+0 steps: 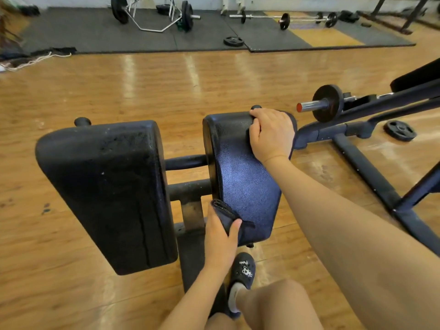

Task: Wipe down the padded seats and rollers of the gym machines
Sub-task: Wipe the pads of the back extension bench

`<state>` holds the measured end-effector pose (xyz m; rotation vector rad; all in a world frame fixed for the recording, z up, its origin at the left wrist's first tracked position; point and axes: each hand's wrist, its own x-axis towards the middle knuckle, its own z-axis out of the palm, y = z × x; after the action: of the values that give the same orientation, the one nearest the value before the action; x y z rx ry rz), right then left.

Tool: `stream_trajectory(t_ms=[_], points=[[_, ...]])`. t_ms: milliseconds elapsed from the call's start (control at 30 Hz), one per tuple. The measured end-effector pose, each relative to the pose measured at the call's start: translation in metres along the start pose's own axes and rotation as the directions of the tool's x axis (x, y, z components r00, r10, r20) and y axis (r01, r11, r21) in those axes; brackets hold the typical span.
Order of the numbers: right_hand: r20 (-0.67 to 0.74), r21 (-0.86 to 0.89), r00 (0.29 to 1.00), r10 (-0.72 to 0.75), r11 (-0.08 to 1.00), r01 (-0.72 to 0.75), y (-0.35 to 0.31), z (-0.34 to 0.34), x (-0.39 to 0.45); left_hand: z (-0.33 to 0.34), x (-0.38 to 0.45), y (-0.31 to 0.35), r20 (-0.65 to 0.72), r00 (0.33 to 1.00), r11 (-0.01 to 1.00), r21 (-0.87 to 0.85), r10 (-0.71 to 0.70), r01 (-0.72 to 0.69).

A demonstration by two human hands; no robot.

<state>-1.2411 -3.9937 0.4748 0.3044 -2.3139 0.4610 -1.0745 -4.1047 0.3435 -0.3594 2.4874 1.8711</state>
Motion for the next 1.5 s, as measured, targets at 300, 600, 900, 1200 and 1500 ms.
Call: stream_trajectory(t_ms=[300, 600, 900, 1200, 1500], points=[[-0.017, 0.005, 1.000, 0.003, 1.000, -0.003, -0.002, -0.002, 0.000, -0.017, -0.014, -0.024, 0.180, 0.968, 0.969, 0.209, -0.172, 0.134], [0.039, 0.035, 0.999, 0.020, 0.999, -0.021, -0.004, -0.007, 0.000, -0.068, 0.015, 0.107, -0.103, 0.981, 0.894, 0.436, 0.162, -0.102], [0.041, 0.072, 0.997, 0.066, 0.995, -0.069, -0.001, -0.005, 0.000, -0.050, 0.090, 0.158, 0.052, 0.893, 0.614, 0.708, 0.448, -0.349], [0.223, 0.541, 0.968, 0.119, 0.811, -0.224, -0.023, -0.034, 0.009, -0.055, 0.087, 0.163, 0.097, 0.924, 0.639, 0.696, 0.370, -0.329], [0.473, 0.373, 0.879, 0.065, 0.889, -0.267, -0.041, -0.041, 0.013, -0.063, 0.083, 0.165, 0.139, 0.935, 0.783, 0.515, 0.326, -0.349]])
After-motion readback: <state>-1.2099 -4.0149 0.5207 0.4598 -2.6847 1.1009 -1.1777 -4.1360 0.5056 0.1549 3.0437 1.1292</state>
